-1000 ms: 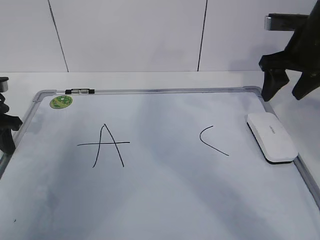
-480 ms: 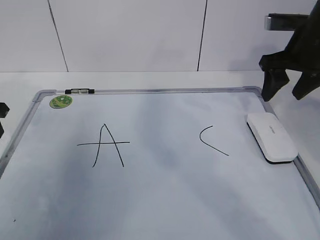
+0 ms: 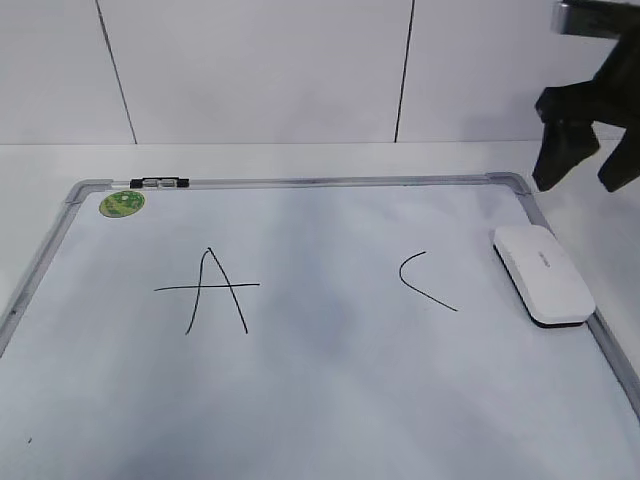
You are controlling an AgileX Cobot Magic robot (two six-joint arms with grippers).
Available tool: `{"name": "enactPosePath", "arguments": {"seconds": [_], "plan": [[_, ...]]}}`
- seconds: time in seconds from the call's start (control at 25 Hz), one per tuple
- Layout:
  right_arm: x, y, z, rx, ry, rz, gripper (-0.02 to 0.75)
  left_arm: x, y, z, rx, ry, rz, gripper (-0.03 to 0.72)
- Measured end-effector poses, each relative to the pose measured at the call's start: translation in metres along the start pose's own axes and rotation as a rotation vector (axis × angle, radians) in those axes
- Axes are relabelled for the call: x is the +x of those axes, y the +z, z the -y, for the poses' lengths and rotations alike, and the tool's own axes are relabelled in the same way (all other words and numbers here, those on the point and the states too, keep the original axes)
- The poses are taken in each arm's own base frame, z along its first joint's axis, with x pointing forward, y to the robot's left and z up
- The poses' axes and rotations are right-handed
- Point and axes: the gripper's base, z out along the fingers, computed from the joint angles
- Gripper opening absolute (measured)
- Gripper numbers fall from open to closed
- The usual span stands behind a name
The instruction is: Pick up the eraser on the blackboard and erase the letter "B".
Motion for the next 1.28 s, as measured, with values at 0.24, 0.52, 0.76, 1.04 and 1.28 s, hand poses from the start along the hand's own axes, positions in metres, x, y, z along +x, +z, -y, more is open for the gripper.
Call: {"name": "enactPosePath", "arguments": {"seconds": [0.24, 0.52, 0.76, 1.04, 1.28], "plan": [[0.043, -0.041, -0.006, 0.001, -0.009, 0.068, 0.588, 0.024, -0.041, 0.009, 0.015, 0.002, 0.096, 0.237], [0.110, -0.095, -0.015, -0.002, -0.027, 0.209, 0.588, 0.064, -0.096, 0.020, 0.014, 0.023, 0.307, 0.235], [0.175, -0.141, -0.023, -0.020, -0.038, 0.404, 0.588, 0.111, -0.136, 0.033, 0.056, 0.043, 0.496, 0.235], [0.250, -0.162, -0.022, 0.043, -0.061, 0.577, 0.588, 0.176, -0.165, 0.043, 0.041, 0.076, 0.701, 0.234], [0.297, -0.161, -0.021, 0.056, -0.055, 0.685, 0.588, 0.211, -0.142, 0.046, 0.053, 0.106, 0.714, 0.234]]}}
